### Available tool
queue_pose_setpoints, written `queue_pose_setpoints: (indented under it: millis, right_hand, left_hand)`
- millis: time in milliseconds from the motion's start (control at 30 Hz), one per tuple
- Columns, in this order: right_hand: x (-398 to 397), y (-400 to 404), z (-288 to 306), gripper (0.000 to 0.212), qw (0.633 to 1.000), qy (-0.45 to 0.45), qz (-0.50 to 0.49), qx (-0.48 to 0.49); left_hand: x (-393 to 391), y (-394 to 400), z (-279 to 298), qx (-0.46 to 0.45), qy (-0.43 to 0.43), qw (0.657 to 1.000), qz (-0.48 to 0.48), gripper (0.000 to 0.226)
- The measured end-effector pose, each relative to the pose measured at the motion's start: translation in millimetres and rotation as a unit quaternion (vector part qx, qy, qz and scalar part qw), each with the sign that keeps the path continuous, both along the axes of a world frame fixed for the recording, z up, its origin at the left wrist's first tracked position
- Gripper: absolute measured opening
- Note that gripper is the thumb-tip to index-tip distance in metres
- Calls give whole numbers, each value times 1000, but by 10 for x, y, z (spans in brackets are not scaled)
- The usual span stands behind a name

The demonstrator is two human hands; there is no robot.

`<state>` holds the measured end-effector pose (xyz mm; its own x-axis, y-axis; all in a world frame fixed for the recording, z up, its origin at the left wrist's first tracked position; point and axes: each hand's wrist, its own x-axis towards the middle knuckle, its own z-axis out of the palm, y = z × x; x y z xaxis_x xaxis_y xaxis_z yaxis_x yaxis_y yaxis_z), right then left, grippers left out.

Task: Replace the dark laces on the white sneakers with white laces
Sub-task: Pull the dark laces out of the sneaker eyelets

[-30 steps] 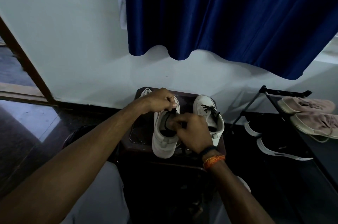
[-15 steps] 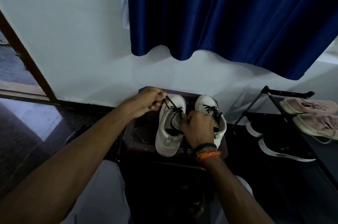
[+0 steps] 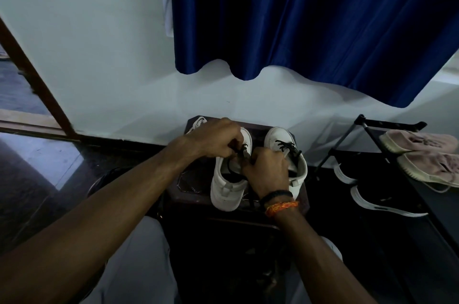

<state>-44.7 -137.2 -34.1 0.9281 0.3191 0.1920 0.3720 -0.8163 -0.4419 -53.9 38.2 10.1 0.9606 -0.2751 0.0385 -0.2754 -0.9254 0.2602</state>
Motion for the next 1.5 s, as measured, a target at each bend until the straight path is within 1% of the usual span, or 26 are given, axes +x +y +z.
queue_pose_setpoints:
  millis: [100, 200, 267, 300, 367, 400, 433, 467, 500, 567, 633, 700, 800, 867, 967, 1033, 1067, 1133, 1200, 1233, 1267, 1300, 1367, 1433, 1467, 1500]
  right_hand:
    - [12, 5, -27, 38, 1000, -5, -5, 3]
    - [33, -21, -16, 37, 1000, -8, -2, -1]
    - [44, -47, 0, 37, 1000, -5, -6, -5]
    - [48, -57, 2, 37, 1000, -4, -9, -4]
    - [48, -70, -2, 36, 1000, -2, -14, -1]
    - [45, -68, -9, 36, 1000, -1, -16, -1]
    - [42, -63, -13, 36, 1000, -3, -17, -2]
    - [41, -59, -15, 36, 1000, -5, -17, -4]
    - [39, -55, -11, 35, 1000, -8, -15, -9]
    - [31, -44, 4, 34, 1000, -13, -6, -19]
    - [29, -42, 11, 34, 1000, -10, -3, -19]
    - [24, -45, 24, 34, 1000, -7, -4, -16]
    - [22, -47, 37, 26, 1000, 9, 6, -23]
    - [27, -57, 35, 29, 1000, 12, 9, -20]
    - [34, -57, 3, 27, 1000, -2, 2, -22]
    - [41, -48, -8, 31, 1000, -5, -1, -21]
    - [45, -44, -6, 32, 1000, -7, -1, -20]
    - [51, -47, 4, 30, 1000, -2, -2, -19]
    - [51, -54, 7, 28, 1000, 3, -6, -21]
    - [49, -55, 4, 28, 1000, 5, -7, -20]
    - [48, -54, 1, 27, 1000, 7, -9, -19]
    - [48, -50, -2, 26, 1000, 9, -9, -17]
    - [44, -47, 1, 25, 1000, 14, -8, -15]
    - [38, -46, 9, 26, 1000, 15, -6, -16]
    - [39, -51, 10, 27, 1000, 14, -5, -15]
    - [41, -53, 13, 28, 1000, 13, -6, -14]
  left_hand:
    - [-23, -5, 49, 0, -37, 999, 27, 9]
    - [-31, 120, 57, -123, -50, 988, 77, 10]
    - [-78, 228, 11, -219, -46, 967, 124, 12]
    - [-107, 272, -37, -276, -42, 947, 158, 11]
    - [-165, 343, -175, -410, -15, 880, 240, 9]
    - [-187, 360, -241, -454, 8, 848, 273, 7]
    - [-205, 368, -284, -472, 30, 831, 292, 4]
    - [-204, 372, -304, -465, 36, 833, 299, 3]
    - [-192, 364, -293, -447, 28, 845, 292, 7]
    - [-149, 314, -211, -392, -9, 886, 247, 20]
    - [-92, 207, -114, -297, -31, 940, 167, 32]
    - [-46, 67, -50, -167, -22, 983, 74, 29]
    - [-12, -68, -84, -32, -33, 999, 15, 16]
    - [-2, -103, -123, 0, -63, 998, 21, 9]
    - [-26, -139, -133, -23, -79, 996, 26, 8]
    - [-48, -119, -140, -92, -78, 991, 60, 6]
    - [-60, -89, -151, -140, -80, 982, 93, 10]
    - [-85, 20, -165, -245, -96, 948, 180, 17]
    - [-123, 161, -168, -332, -129, 888, 290, 19]
    - [-142, 240, -186, -357, -143, 859, 339, 18]
    - [-157, 294, -194, -362, -150, 841, 373, 16]
    - [-172, 330, -200, -351, -147, 838, 391, 14]
    - [-174, 336, -202, -310, -131, 867, 368, 5]
    - [-150, 259, -168, -268, -117, 913, 286, 30]
    - [-122, 206, -139, -242, -112, 936, 231, 38]
    - [-87, 141, -114, -208, -102, 958, 170, 40]
